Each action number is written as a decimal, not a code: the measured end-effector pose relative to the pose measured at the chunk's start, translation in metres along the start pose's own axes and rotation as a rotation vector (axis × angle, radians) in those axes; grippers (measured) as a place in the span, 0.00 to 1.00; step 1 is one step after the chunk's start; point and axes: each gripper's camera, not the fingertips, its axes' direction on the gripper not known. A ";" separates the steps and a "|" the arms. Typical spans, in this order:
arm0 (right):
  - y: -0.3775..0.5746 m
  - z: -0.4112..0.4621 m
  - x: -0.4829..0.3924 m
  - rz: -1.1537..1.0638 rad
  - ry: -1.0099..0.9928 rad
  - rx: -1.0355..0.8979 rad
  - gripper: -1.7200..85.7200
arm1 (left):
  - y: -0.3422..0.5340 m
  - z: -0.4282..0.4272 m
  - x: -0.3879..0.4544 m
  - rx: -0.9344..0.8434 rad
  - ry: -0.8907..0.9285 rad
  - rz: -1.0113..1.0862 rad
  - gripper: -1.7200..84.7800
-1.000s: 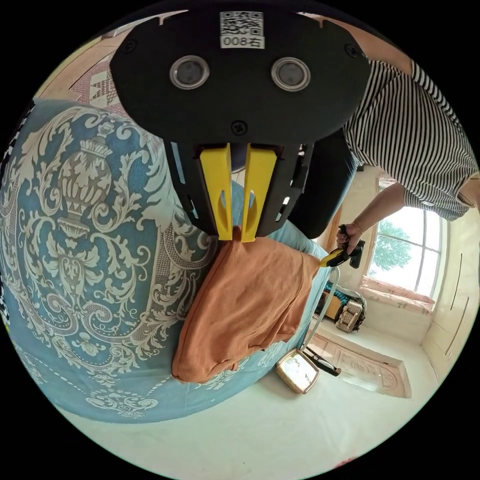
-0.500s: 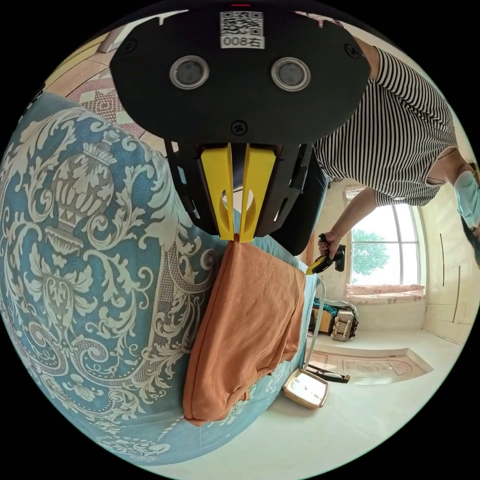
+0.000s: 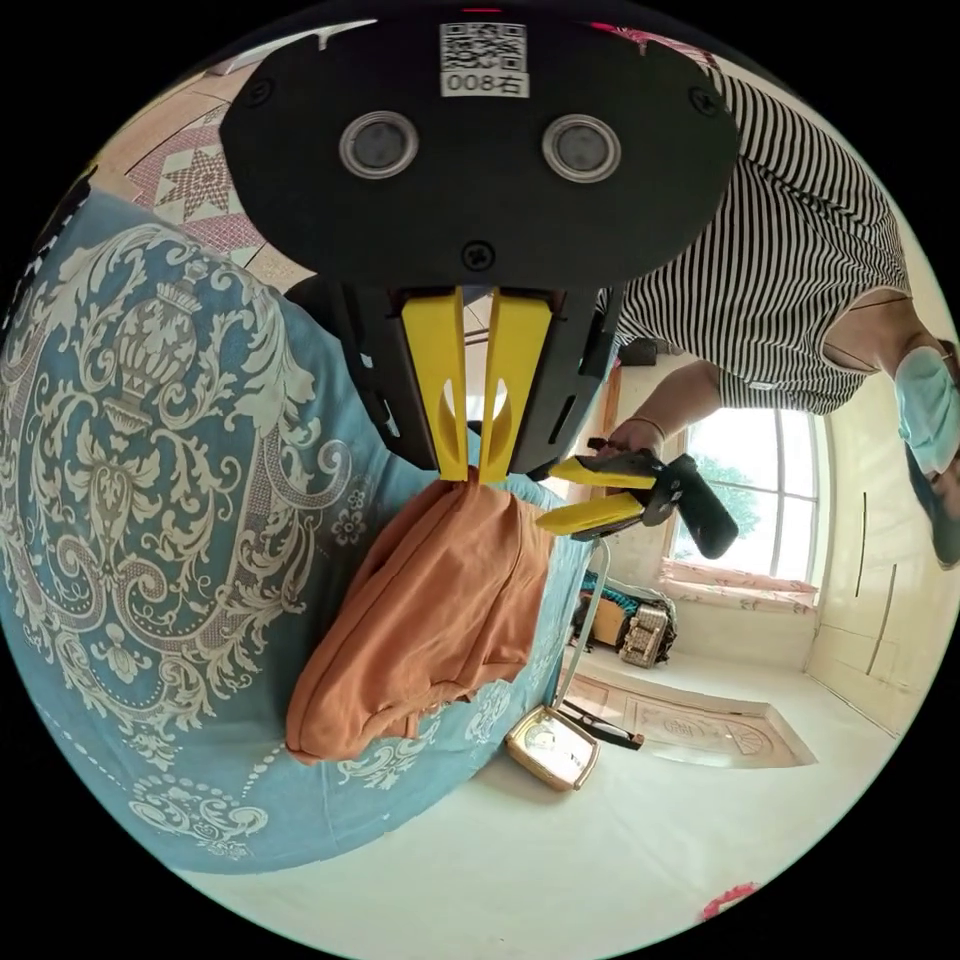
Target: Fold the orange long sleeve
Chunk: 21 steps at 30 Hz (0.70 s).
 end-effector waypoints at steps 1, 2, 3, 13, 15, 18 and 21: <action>-0.005 0.000 -0.004 -0.012 0.003 0.000 0.04 | -0.022 0.010 0.021 -0.026 -0.046 0.060 0.16; -0.010 -0.001 -0.007 -0.024 0.001 0.002 0.04 | -0.040 0.020 0.037 -0.054 -0.088 0.095 0.16; -0.013 -0.001 -0.008 -0.029 -0.003 0.002 0.04 | -0.048 0.025 0.044 -0.061 -0.108 0.106 0.16; -0.044 -0.009 0.011 -0.070 -0.121 0.062 0.04 | -0.092 0.033 0.075 -0.028 -0.182 -0.044 0.05; -0.043 -0.026 0.038 -0.020 -0.210 0.188 0.04 | -0.092 0.029 0.069 0.006 -0.127 -0.104 0.05; -0.049 -0.040 0.097 0.136 -0.263 0.357 0.08 | -0.091 0.025 0.066 0.043 -0.085 -0.154 0.04; -0.077 -0.029 0.141 0.244 -0.273 0.368 0.14 | -0.089 0.022 0.058 0.074 -0.028 -0.211 0.04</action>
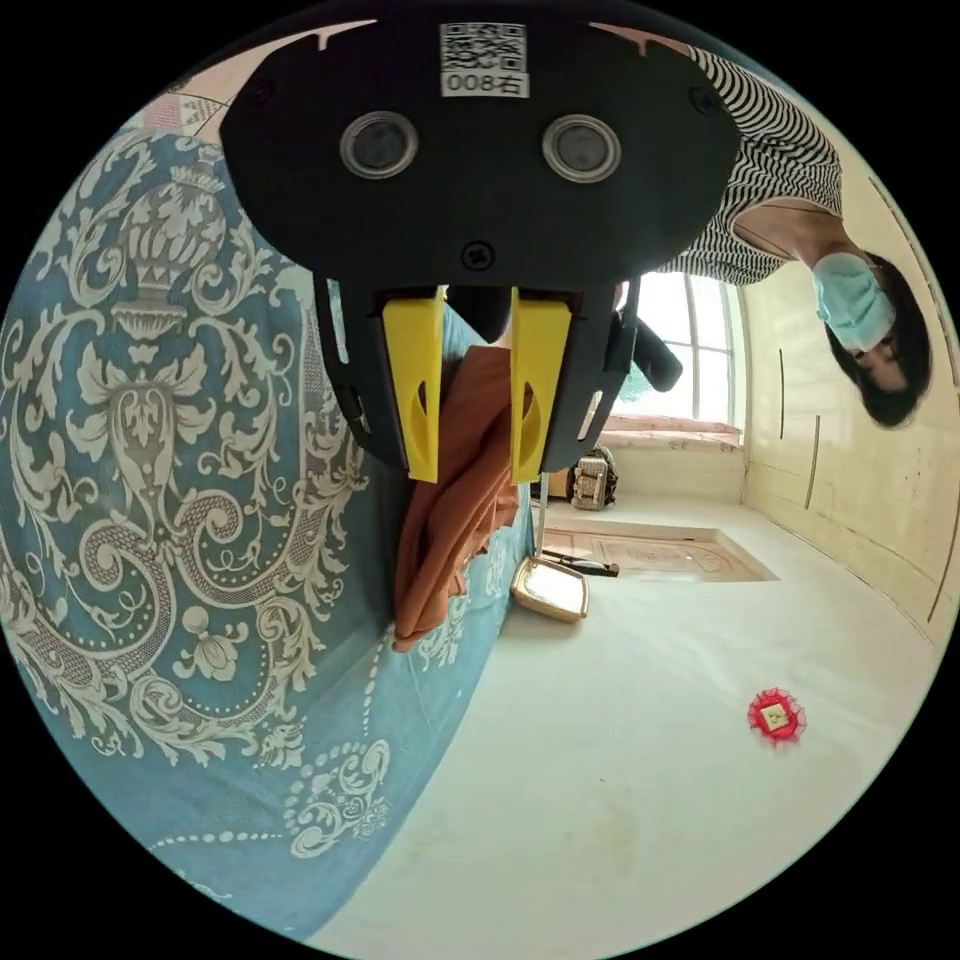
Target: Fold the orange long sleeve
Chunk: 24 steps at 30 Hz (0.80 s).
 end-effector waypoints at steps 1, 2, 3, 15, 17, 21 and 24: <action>-0.015 0.010 0.010 0.022 0.014 -0.011 0.16 | 0.001 -0.001 -0.004 0.009 0.021 -0.023 0.04; -0.029 0.021 0.018 0.049 0.021 -0.014 0.17 | 0.001 -0.002 -0.008 0.015 0.039 -0.041 0.04; -0.036 0.027 0.022 0.063 0.022 -0.015 0.18 | 0.002 -0.002 -0.009 0.018 0.044 -0.046 0.04; -0.140 0.131 0.063 0.223 -0.032 -0.064 0.16 | 0.019 0.014 -0.012 -0.016 0.016 0.068 0.04; -0.152 0.148 0.063 0.244 -0.041 -0.073 0.12 | 0.027 0.014 -0.022 -0.011 0.021 0.066 0.04; -0.164 0.168 0.046 0.219 0.006 -0.078 0.07 | 0.044 0.009 -0.046 0.007 0.050 0.048 0.04; -0.169 0.181 0.023 0.198 0.015 -0.053 0.06 | 0.063 0.000 -0.069 0.033 0.080 0.035 0.04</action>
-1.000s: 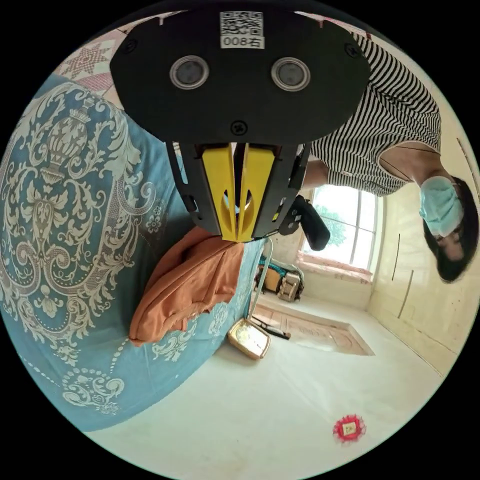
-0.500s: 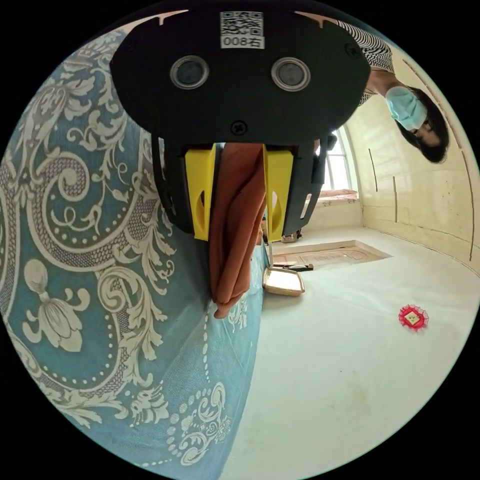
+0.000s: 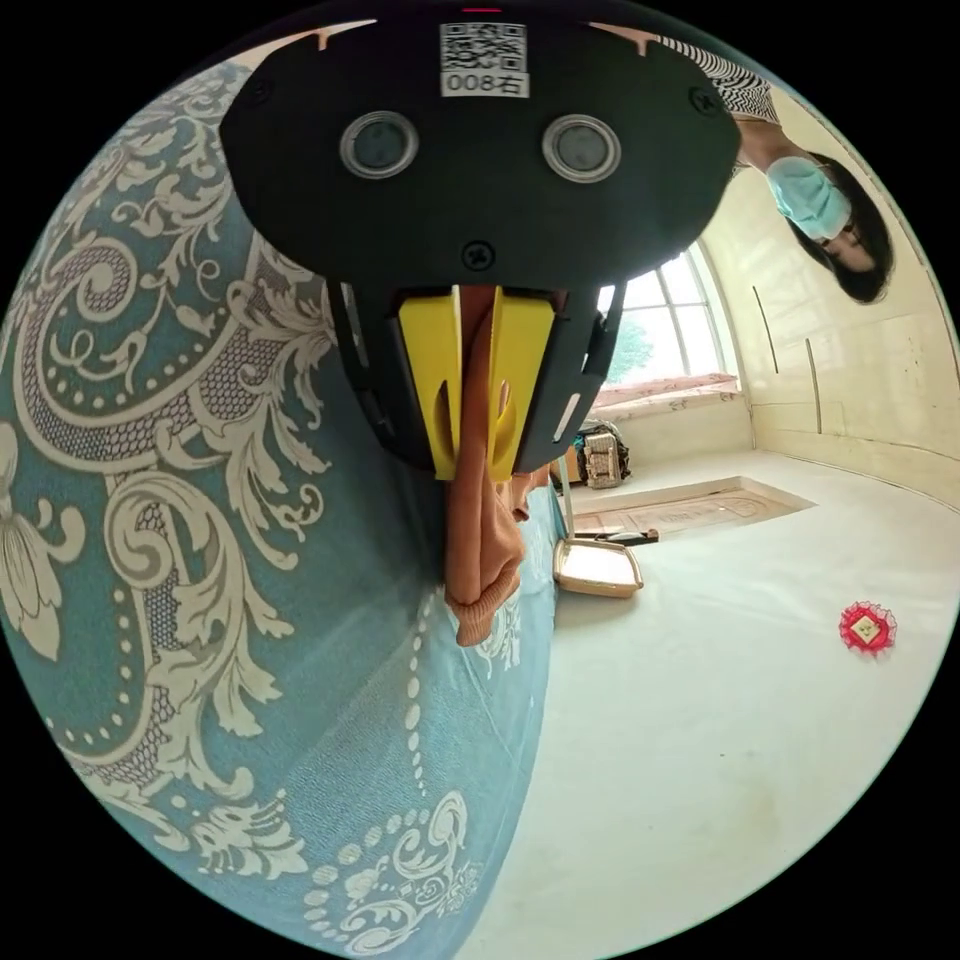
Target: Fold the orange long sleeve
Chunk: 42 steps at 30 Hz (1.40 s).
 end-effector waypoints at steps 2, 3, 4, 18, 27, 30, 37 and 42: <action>0.001 0.013 -0.027 -0.030 0.005 0.020 0.06 | 0.020 -0.015 -0.021 0.036 0.024 -0.020 0.04; 0.002 0.016 -0.035 -0.039 0.009 0.023 0.06 | 0.026 -0.020 -0.027 0.049 0.034 -0.030 0.04; 0.003 0.024 -0.053 -0.064 0.012 0.031 0.06 | 0.039 -0.030 -0.042 0.079 0.064 -0.056 0.04; 0.017 0.241 -0.300 -0.402 0.126 -0.066 0.07 | 0.269 -0.123 -0.257 0.472 0.392 -0.573 0.04; 0.005 0.432 -0.369 -0.424 0.295 -0.202 0.06 | 0.417 -0.114 -0.363 0.627 0.517 -0.866 0.04; 0.001 0.485 -0.380 -0.408 0.340 -0.242 0.05 | 0.457 -0.110 -0.390 0.652 0.537 -0.935 0.04; -0.003 0.574 -0.412 -0.404 0.404 -0.282 0.06 | 0.522 -0.111 -0.438 0.681 0.545 -0.998 0.04; -0.004 0.623 -0.430 -0.419 0.462 -0.314 0.08 | 0.562 -0.102 -0.464 0.678 0.560 -1.083 0.04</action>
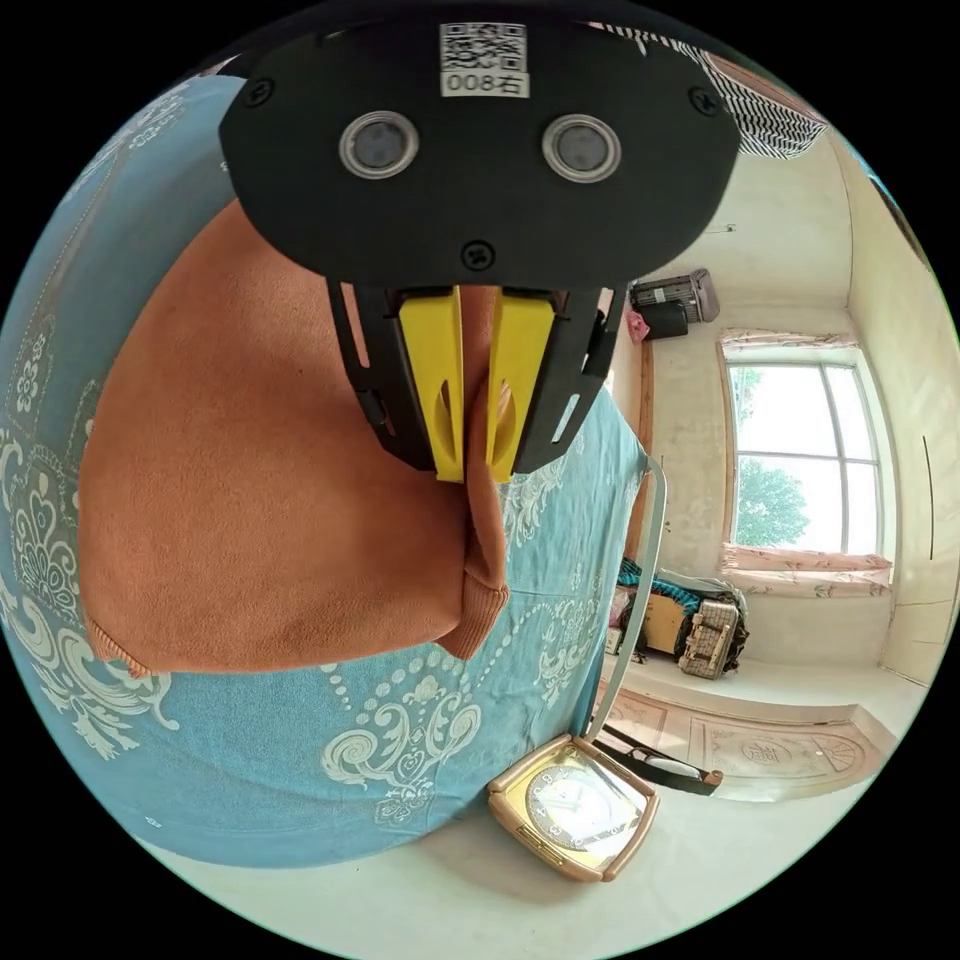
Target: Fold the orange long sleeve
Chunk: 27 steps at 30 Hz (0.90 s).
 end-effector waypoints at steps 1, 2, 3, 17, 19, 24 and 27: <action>-0.005 0.007 -0.008 -0.008 0.000 -0.010 0.08 | -0.001 -0.005 -0.010 0.005 0.012 -0.022 0.04; -0.010 0.012 -0.016 -0.026 0.002 -0.020 0.09 | -0.002 -0.011 -0.019 0.013 0.024 -0.049 0.04; -0.012 0.014 -0.021 -0.039 0.007 -0.024 0.09 | -0.003 -0.013 -0.022 0.018 0.033 -0.056 0.05; 0.019 -0.029 -0.113 -0.318 0.054 0.025 0.03 | -0.009 -0.052 -0.021 -0.001 -0.033 -0.003 0.04; 0.019 -0.015 -0.115 -0.310 0.084 -0.008 0.03 | -0.004 -0.059 -0.008 0.011 -0.106 0.029 0.04; 0.000 0.033 -0.127 -0.266 0.189 -0.121 0.02 | 0.001 -0.052 0.053 0.001 -0.339 0.260 0.02; -0.012 0.047 -0.142 -0.250 0.233 -0.172 0.02 | -0.008 -0.015 0.082 -0.104 -0.389 0.409 0.02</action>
